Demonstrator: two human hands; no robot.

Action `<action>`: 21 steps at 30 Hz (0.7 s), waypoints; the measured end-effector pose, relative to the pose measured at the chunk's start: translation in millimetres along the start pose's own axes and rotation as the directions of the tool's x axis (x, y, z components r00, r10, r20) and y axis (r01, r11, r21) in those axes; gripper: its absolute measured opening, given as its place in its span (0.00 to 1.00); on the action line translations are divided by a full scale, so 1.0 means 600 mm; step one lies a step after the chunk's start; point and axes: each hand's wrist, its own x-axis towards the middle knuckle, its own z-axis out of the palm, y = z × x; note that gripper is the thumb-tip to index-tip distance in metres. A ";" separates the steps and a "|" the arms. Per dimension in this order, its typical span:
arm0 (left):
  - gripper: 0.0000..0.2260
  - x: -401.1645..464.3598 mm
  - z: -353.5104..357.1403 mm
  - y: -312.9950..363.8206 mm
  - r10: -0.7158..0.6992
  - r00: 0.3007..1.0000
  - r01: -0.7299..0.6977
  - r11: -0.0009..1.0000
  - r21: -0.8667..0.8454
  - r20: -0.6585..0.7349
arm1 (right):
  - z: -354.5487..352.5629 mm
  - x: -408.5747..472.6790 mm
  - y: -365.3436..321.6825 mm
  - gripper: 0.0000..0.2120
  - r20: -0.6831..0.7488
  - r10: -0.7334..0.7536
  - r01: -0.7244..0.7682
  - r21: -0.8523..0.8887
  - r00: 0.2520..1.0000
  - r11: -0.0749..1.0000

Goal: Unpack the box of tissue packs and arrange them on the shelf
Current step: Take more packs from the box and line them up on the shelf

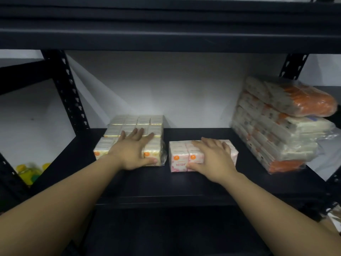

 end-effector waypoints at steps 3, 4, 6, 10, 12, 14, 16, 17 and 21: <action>0.47 0.005 0.002 0.002 -0.005 1.000 0.005 1.000 0.011 -0.019 | 0.014 0.023 -0.001 0.40 -0.013 0.003 -0.004 -0.032 1.000 0.999; 0.47 0.008 0.003 0.001 -0.007 1.000 0.007 1.000 0.009 -0.023 | 0.019 0.033 -0.001 0.40 -0.016 0.004 -0.005 -0.043 1.000 0.999; 0.49 0.013 0.004 -0.001 -0.014 0.999 0.014 1.000 0.011 -0.029 | 0.026 0.054 -0.002 0.39 -0.019 0.006 -0.008 -0.064 1.000 0.998; 0.51 0.018 0.010 -0.005 -0.007 0.998 0.008 1.000 0.021 -0.057 | 0.043 0.105 -0.001 0.39 -0.014 0.002 -0.003 -0.073 1.000 0.997; 0.50 0.019 0.015 -0.008 -0.001 0.997 0.003 1.000 0.027 -0.080 | 0.051 0.131 0.001 0.39 -0.008 0.002 -0.003 -0.074 1.000 0.997; 0.50 0.021 0.019 -0.010 -0.001 0.996 0.003 1.000 0.030 -0.090 | 0.056 0.158 0.002 0.39 0.002 0.004 -0.004 -0.067 1.000 0.998; 0.50 0.025 0.021 -0.011 0.002 0.996 0.001 1.000 0.031 -0.092 | 0.061 0.184 0.003 0.39 0.006 0.002 -0.002 -0.062 1.000 0.998; 0.51 0.026 0.021 -0.012 0.003 0.996 -0.001 1.000 0.031 -0.094 | 0.065 0.196 0.003 0.39 0.003 0.003 -0.003 -0.063 1.000 0.998; 0.50 0.028 0.022 -0.012 0.007 0.995 -0.004 1.000 0.028 -0.099 | 0.081 0.237 0.004 0.37 -0.024 0.007 -0.009 -0.088 1.000 0.996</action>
